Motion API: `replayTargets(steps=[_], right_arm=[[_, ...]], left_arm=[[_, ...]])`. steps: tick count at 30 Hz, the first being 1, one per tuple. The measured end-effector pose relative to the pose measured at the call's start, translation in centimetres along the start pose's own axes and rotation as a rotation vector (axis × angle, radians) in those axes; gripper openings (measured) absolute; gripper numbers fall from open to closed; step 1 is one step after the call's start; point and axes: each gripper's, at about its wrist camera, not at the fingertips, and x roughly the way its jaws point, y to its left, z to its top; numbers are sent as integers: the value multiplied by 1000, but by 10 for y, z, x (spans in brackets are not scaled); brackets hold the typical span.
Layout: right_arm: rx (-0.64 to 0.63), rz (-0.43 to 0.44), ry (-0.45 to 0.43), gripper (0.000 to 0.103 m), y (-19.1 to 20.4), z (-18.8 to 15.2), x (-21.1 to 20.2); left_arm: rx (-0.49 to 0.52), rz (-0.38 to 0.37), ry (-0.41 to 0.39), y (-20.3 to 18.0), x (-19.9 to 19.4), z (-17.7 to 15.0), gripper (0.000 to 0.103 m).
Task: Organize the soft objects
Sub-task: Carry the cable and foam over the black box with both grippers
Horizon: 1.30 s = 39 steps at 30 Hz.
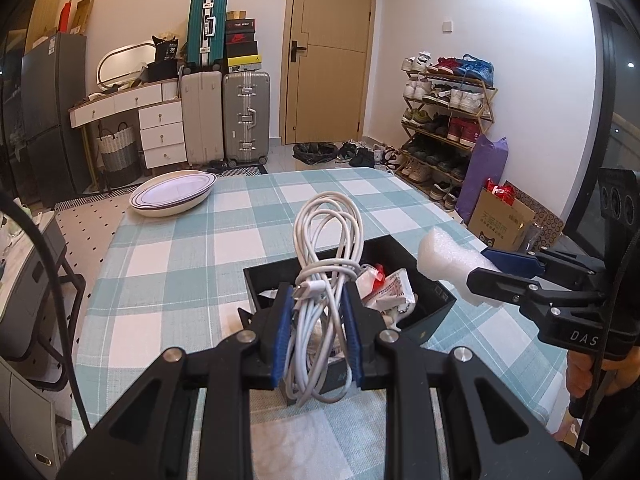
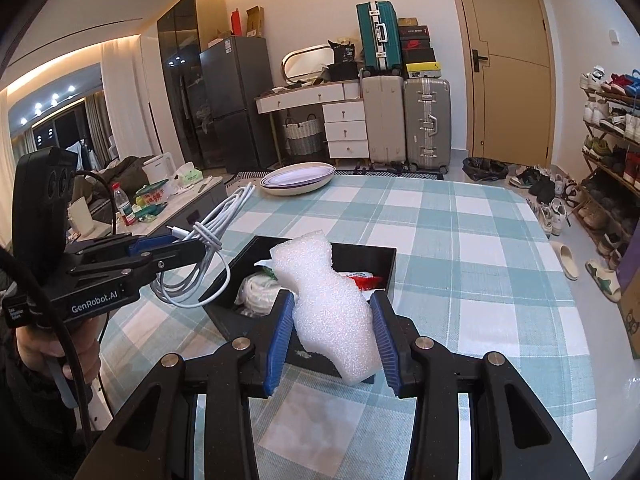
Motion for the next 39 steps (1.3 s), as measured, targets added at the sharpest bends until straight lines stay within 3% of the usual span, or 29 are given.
replayTargets(steps=[24, 39], right_arm=[[80, -39, 62, 40, -8, 25, 81], [82, -76, 96, 40, -16, 15, 103]], left_arm=[[-16, -4, 63, 5, 55, 11, 23], [41, -11, 131, -7, 80, 1, 23]])
